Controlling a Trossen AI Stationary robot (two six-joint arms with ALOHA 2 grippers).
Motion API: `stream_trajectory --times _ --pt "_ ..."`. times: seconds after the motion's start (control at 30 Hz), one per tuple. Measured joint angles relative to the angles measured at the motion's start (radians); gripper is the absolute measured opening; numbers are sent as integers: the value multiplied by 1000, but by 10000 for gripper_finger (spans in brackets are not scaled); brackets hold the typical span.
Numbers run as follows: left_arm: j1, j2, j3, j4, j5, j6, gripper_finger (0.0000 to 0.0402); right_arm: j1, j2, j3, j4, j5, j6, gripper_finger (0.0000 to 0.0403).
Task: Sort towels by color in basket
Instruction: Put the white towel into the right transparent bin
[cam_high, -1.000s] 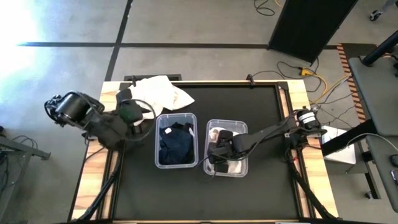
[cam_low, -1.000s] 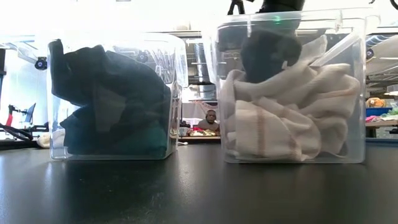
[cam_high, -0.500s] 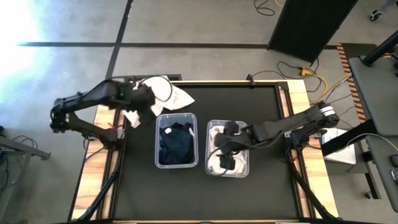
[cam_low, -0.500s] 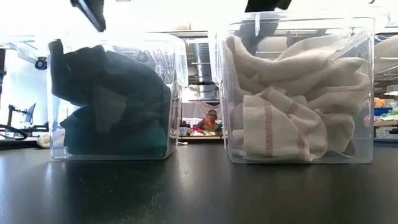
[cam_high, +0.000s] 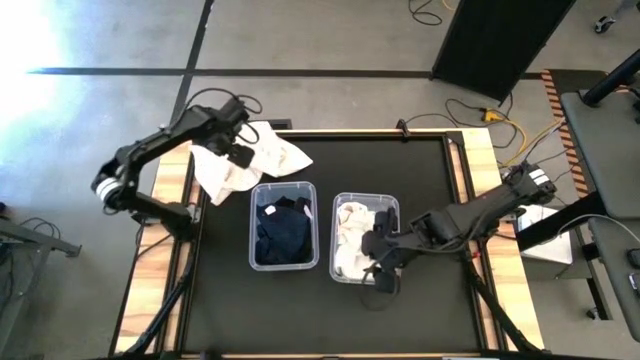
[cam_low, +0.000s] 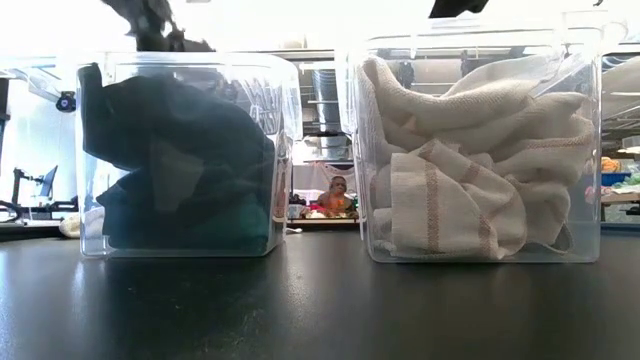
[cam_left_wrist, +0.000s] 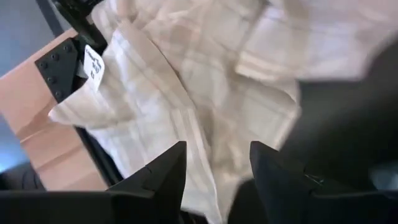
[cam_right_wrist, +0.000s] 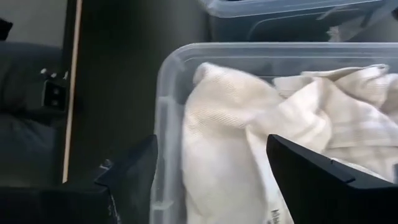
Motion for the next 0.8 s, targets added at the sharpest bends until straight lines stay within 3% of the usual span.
stream_trajectory --times 0.2,0.43,0.63,0.8 --pt "100 160 -28 99 0 31 168 47 8 0 7 7 -1 288" --pt "198 372 -29 153 -2 31 220 79 24 0 9 41 30 291" --pt "172 459 -10 175 6 34 244 96 25 0 9 38 32 301" --pt "154 492 -12 177 10 27 218 96 25 0 9 38 30 297"
